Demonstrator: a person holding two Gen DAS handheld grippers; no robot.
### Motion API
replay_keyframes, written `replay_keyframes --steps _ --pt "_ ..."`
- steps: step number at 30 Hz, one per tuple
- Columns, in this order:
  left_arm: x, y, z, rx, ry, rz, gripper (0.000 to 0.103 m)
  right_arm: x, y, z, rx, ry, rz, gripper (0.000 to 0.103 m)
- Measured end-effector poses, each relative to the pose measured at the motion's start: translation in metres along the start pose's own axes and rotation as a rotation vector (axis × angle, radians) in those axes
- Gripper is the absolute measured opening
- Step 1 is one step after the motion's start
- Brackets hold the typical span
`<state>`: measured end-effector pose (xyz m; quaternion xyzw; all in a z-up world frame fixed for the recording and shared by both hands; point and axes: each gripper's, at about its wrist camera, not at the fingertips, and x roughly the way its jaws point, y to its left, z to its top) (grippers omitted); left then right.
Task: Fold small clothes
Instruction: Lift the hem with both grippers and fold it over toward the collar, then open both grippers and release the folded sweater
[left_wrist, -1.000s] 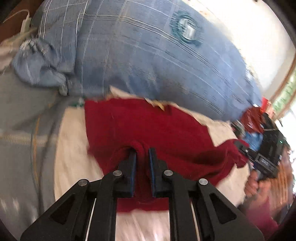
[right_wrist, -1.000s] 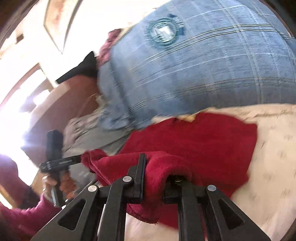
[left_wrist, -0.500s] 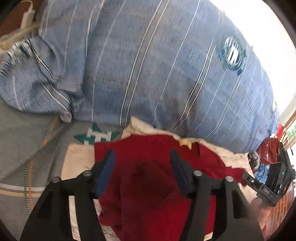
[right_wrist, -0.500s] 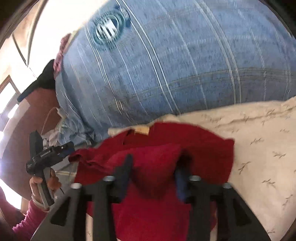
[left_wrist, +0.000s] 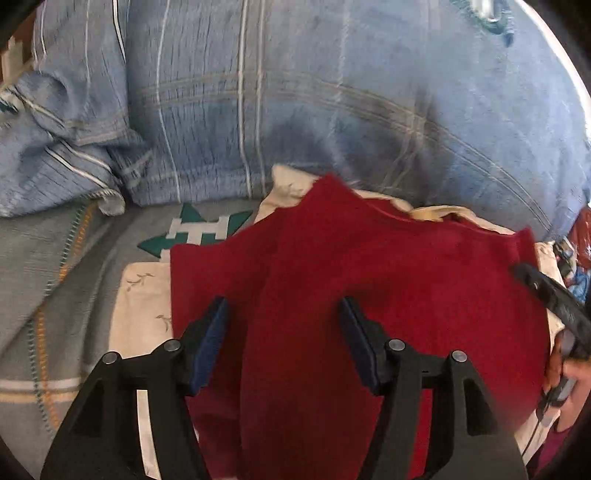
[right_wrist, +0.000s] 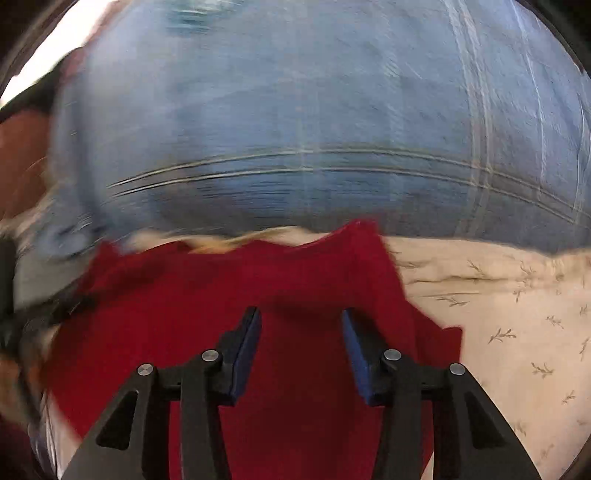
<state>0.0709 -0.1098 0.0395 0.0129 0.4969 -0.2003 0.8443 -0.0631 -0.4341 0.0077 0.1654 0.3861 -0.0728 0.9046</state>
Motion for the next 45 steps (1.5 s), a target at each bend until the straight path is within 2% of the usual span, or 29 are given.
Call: replay_keyframes --steps 1,3,6,9,11,13,16,18,19,23,24,25,26,27,28,30,31,34,36,40,41,42,44,45 --pt "0.001 0.005 0.001 -0.018 -0.001 -0.019 0.064 0.013 -0.011 0.006 0.061 0.041 0.011 0.048" --pt "-0.010 0.014 0.000 -0.043 -0.016 -0.020 0.064 0.012 -0.016 0.012 0.094 0.029 0.018 0.047" --pt "-0.038 0.023 -0.010 -0.021 -0.060 -0.017 0.065 -0.015 0.000 0.010 0.033 -0.020 0.026 0.050" --pt "-0.075 0.034 -0.038 0.026 -0.087 -0.060 0.065 -0.051 0.019 -0.008 -0.019 -0.065 0.110 0.058" --pt "-0.093 0.037 -0.056 0.065 -0.099 -0.075 0.067 -0.067 0.029 -0.022 -0.053 -0.069 0.158 0.059" --pt "-0.103 0.035 -0.073 0.099 -0.095 -0.073 0.067 -0.079 0.040 -0.039 -0.108 -0.056 0.166 0.059" --pt "-0.106 0.030 -0.094 0.126 -0.058 -0.147 0.067 -0.102 0.040 -0.066 -0.150 -0.101 0.123 0.060" --pt "-0.099 0.027 -0.104 0.117 -0.018 -0.194 0.067 -0.115 0.032 -0.081 -0.129 -0.133 0.070 0.066" --pt "-0.093 0.025 -0.107 0.114 0.000 -0.198 0.067 -0.121 0.027 -0.090 -0.114 -0.141 0.054 0.070" --pt "-0.073 0.018 -0.111 0.125 0.014 -0.197 0.067 -0.119 0.003 -0.101 -0.044 -0.128 -0.039 0.072" --pt "-0.071 0.017 -0.111 0.130 0.020 -0.197 0.062 -0.116 -0.004 -0.104 -0.029 -0.108 -0.052 0.072" --pt "-0.069 0.017 -0.112 0.143 0.029 -0.213 0.043 -0.113 -0.009 -0.107 -0.013 -0.087 -0.037 0.071" --pt "-0.068 0.017 -0.111 0.150 0.044 -0.233 0.031 -0.110 -0.013 -0.108 -0.007 -0.074 -0.019 0.070" --pt "-0.067 0.016 -0.110 0.154 0.061 -0.239 0.022 -0.103 -0.014 -0.109 -0.007 -0.047 -0.006 0.056" --pt "-0.069 0.018 -0.109 0.155 0.063 -0.230 0.016 -0.097 -0.014 -0.109 -0.011 -0.024 0.002 0.029" --pt "-0.076 0.018 -0.105 0.161 0.064 -0.225 0.011 -0.089 -0.008 -0.105 -0.025 0.010 0.042 0.015" --pt "-0.083 0.019 -0.102 0.175 0.051 -0.208 0.009 -0.091 -0.004 -0.105 -0.048 0.004 0.032 0.012" --pt "-0.098 0.021 -0.100 0.220 0.013 -0.172 0.007 -0.107 0.002 -0.097 -0.089 -0.032 0.027 0.008" --pt "-0.099 0.027 -0.102 0.215 0.008 -0.158 0.007 -0.115 -0.001 -0.096 -0.093 -0.040 0.012 0.007" --pt "-0.074 0.042 -0.117 0.142 0.061 -0.138 0.007 -0.099 -0.009 -0.110 -0.097 0.024 -0.021 0.007" --pt "-0.073 0.045 -0.120 0.114 0.051 -0.152 0.007 -0.100 -0.010 -0.111 -0.089 0.023 -0.018 0.008" --pt "-0.074 0.047 -0.120 0.099 0.044 -0.158 0.007 -0.103 -0.008 -0.108 -0.077 0.017 -0.017 0.015" --pt "-0.083 0.046 -0.117 0.089 0.039 -0.158 0.008 -0.118 -0.006 -0.100 -0.055 -0.027 -0.038 0.020" --pt "-0.088 0.045 -0.115 0.090 0.024 -0.146 0.009 -0.126 -0.001 -0.095 -0.067 -0.061 -0.047 0.028"
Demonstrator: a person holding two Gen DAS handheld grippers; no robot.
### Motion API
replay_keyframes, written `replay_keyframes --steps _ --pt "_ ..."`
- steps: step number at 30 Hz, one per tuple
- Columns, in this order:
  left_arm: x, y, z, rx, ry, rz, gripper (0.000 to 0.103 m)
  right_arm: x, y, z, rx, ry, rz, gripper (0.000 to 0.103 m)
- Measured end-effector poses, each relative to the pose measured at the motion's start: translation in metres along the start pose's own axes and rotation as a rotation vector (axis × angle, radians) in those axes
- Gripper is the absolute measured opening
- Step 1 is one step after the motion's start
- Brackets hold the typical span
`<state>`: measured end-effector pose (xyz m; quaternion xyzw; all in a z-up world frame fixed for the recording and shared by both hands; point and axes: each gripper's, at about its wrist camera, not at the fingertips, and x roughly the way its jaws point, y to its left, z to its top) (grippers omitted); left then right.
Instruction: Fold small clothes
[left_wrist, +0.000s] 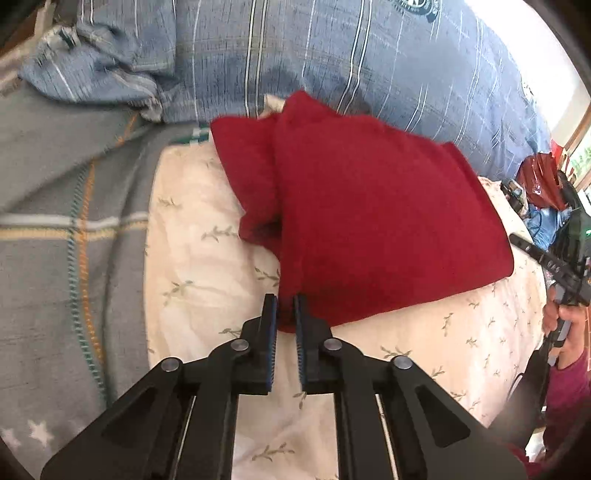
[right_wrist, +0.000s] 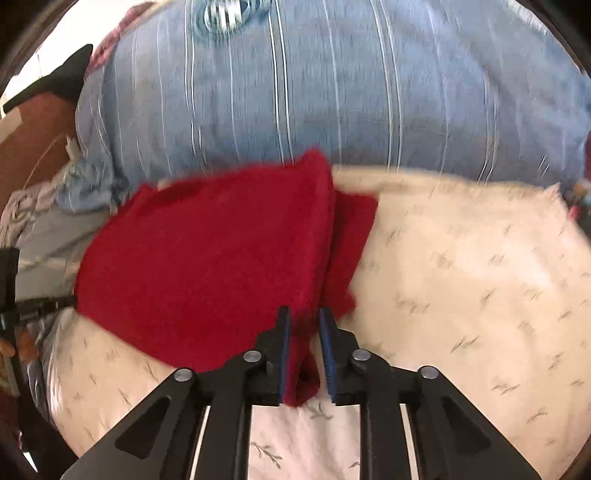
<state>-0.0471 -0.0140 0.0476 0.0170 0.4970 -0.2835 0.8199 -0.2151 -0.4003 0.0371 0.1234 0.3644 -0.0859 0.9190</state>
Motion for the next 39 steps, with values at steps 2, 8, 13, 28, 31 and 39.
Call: replay_keyframes --steps 2,8,13,28,31,39 --pt "-0.010 -0.004 0.004 -0.002 -0.049 0.078 0.026 -0.013 0.011 0.011 -0.035 -0.060 -0.002 0.041" --pt "-0.008 -0.014 0.024 -0.102 -0.124 0.123 0.058 0.044 0.073 0.063 -0.129 -0.027 0.045 0.043" --pt "0.010 -0.014 0.025 -0.107 -0.137 0.215 0.058 0.096 0.150 0.106 -0.157 0.021 0.257 0.043" --pt "0.019 0.016 0.027 -0.159 -0.145 0.153 0.070 0.228 0.276 0.133 -0.211 0.287 0.206 0.004" --pt "0.018 0.018 0.030 -0.182 -0.147 0.139 0.070 0.225 0.281 0.136 -0.202 0.235 0.255 0.000" --pt "0.021 0.016 0.031 -0.166 -0.147 0.162 0.072 0.228 0.288 0.116 -0.199 0.227 0.298 0.007"
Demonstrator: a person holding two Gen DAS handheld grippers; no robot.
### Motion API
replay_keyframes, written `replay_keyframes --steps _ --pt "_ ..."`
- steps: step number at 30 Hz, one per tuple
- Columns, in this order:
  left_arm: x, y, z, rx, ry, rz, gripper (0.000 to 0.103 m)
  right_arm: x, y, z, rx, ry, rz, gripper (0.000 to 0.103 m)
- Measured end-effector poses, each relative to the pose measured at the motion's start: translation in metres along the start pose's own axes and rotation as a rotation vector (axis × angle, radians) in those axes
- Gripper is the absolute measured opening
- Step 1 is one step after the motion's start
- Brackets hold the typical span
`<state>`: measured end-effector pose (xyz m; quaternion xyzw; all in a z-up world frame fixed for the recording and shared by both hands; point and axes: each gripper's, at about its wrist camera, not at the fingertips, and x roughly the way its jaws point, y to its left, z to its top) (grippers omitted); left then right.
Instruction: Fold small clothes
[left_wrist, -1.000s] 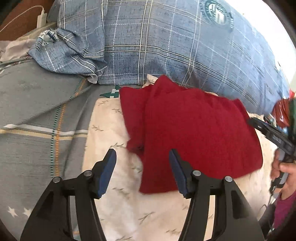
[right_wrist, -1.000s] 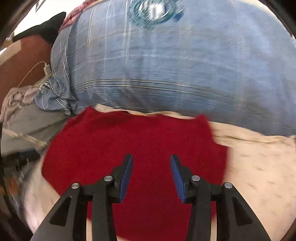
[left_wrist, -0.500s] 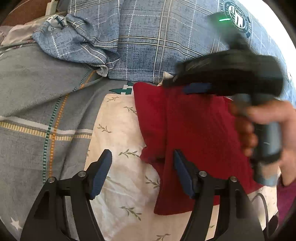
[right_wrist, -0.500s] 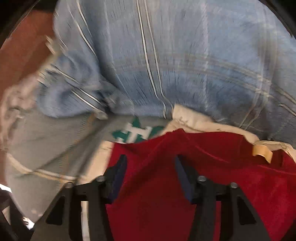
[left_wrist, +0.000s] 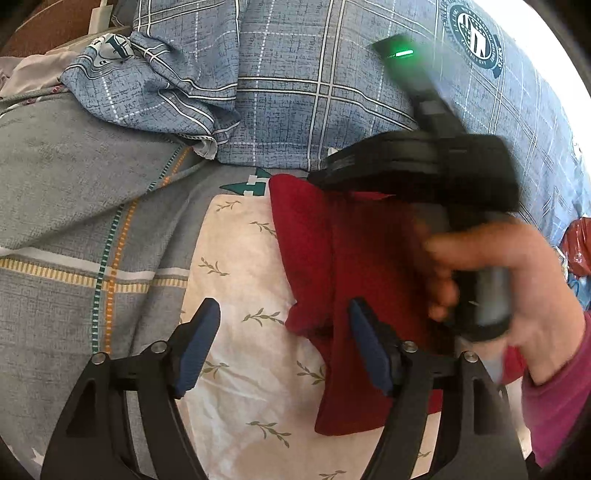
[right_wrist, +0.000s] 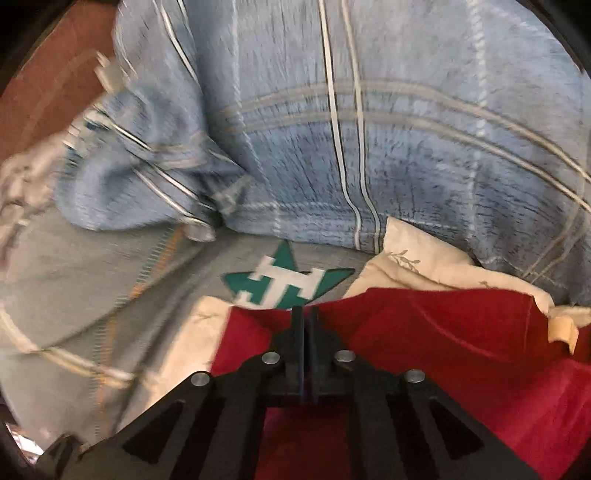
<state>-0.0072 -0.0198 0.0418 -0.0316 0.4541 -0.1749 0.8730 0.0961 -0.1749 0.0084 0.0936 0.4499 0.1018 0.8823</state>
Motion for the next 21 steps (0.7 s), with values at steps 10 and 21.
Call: replay_keyframes --steps 10,21 --pt "0.005 -0.001 -0.002 -0.008 -0.002 0.012 0.074 -0.037 -0.008 -0.013 -0.009 -0.030 -0.030 0.043" --pt "0.012 0.006 0.001 -0.031 0.018 -0.013 0.076 0.018 0.003 -0.005 -0.079 0.010 -0.109 0.026"
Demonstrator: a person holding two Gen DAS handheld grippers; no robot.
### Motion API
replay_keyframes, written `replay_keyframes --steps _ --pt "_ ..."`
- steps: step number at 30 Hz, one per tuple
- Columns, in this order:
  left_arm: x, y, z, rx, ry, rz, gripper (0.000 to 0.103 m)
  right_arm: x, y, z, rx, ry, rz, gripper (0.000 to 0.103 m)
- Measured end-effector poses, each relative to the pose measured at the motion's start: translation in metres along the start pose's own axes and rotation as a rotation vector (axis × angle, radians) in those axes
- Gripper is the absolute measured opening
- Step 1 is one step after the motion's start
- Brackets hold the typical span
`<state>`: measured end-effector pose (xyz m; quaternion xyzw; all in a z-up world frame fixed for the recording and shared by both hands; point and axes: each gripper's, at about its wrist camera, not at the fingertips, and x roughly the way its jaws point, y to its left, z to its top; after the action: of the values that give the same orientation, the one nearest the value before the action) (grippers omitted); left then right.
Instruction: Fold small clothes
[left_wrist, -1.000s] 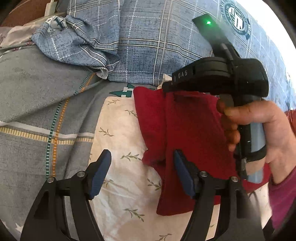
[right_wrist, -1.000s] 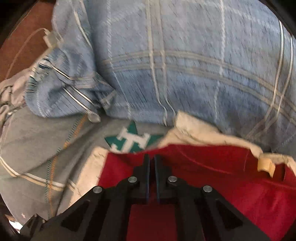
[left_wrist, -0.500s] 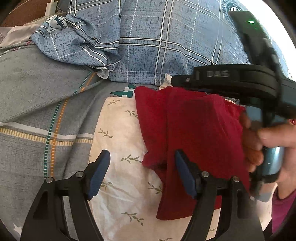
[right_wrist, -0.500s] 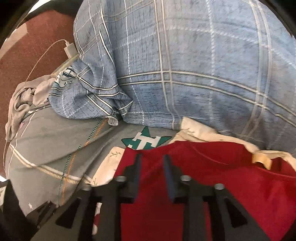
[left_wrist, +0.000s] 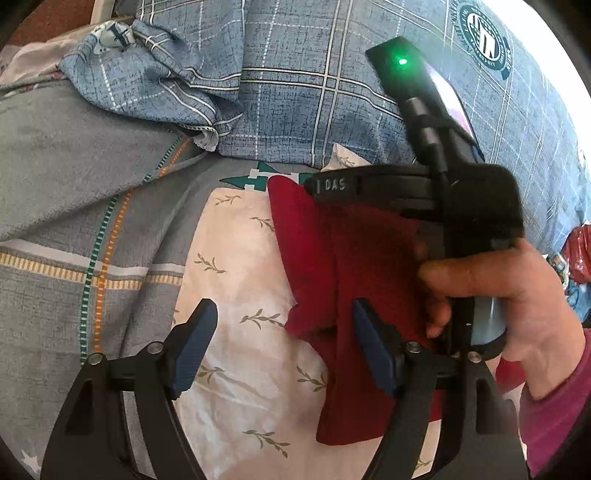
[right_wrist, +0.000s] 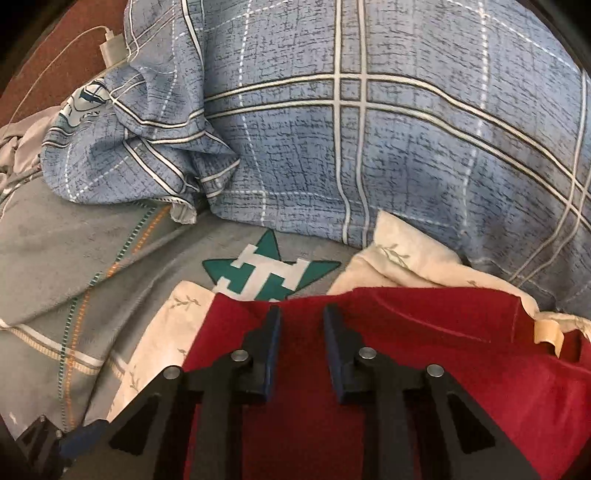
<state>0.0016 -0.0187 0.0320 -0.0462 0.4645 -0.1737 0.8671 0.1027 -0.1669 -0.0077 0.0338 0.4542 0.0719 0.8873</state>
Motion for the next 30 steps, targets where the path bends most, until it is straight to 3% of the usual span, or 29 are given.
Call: replay_keyframes --steps 2,3,4,6,8,12,14,15,16,18,19,22,26,28,30 --pt "0.000 0.004 0.000 -0.018 0.007 -0.015 0.076 -0.011 -0.006 0.000 0.018 -0.007 0.045 0.027" --pt "-0.001 0.005 0.000 -0.027 0.010 -0.022 0.076 -0.020 -0.009 0.000 0.034 -0.016 0.054 0.040" --pt "-0.001 0.005 0.000 -0.031 0.011 -0.025 0.076 -0.029 -0.012 0.000 0.047 -0.021 0.057 0.063" --pt "-0.001 0.006 -0.001 -0.037 0.012 -0.028 0.076 -0.045 -0.011 -0.001 0.050 -0.038 0.065 0.083" --pt "-0.002 0.006 -0.001 -0.043 0.012 -0.031 0.076 -0.050 0.002 -0.001 0.001 -0.034 0.068 0.084" --pt "-0.004 0.007 -0.003 -0.048 0.011 -0.034 0.076 -0.020 0.037 -0.006 -0.134 0.094 -0.059 0.088" --pt "-0.004 0.007 -0.004 -0.048 0.012 -0.038 0.076 -0.007 0.044 -0.014 -0.184 0.097 -0.125 0.086" --pt "-0.005 0.007 -0.004 -0.048 0.011 -0.043 0.076 -0.009 0.044 -0.016 -0.189 0.070 -0.125 0.073" --pt "-0.005 0.007 -0.004 -0.051 0.010 -0.053 0.076 -0.014 0.042 -0.017 -0.179 0.051 -0.111 0.048" --pt "-0.005 0.007 -0.003 -0.062 0.013 -0.089 0.076 -0.032 0.026 -0.017 -0.123 0.024 -0.034 0.022" --pt "-0.003 0.004 -0.004 -0.066 0.020 -0.116 0.076 -0.038 0.020 -0.018 -0.100 0.019 -0.006 0.015" --pt "-0.001 -0.003 -0.004 -0.047 0.022 -0.143 0.076 -0.060 0.002 -0.021 -0.040 -0.020 0.072 0.012" --pt "-0.002 -0.011 -0.002 -0.011 -0.025 -0.171 0.074 -0.071 -0.006 -0.027 -0.024 -0.034 0.082 0.010" --pt "-0.002 -0.015 -0.002 0.006 -0.031 -0.162 0.055 -0.071 -0.009 -0.031 -0.014 -0.032 0.081 0.010" --pt "-0.003 -0.018 -0.003 0.033 -0.044 -0.134 0.049 -0.075 -0.008 -0.033 -0.011 -0.032 0.085 0.009"
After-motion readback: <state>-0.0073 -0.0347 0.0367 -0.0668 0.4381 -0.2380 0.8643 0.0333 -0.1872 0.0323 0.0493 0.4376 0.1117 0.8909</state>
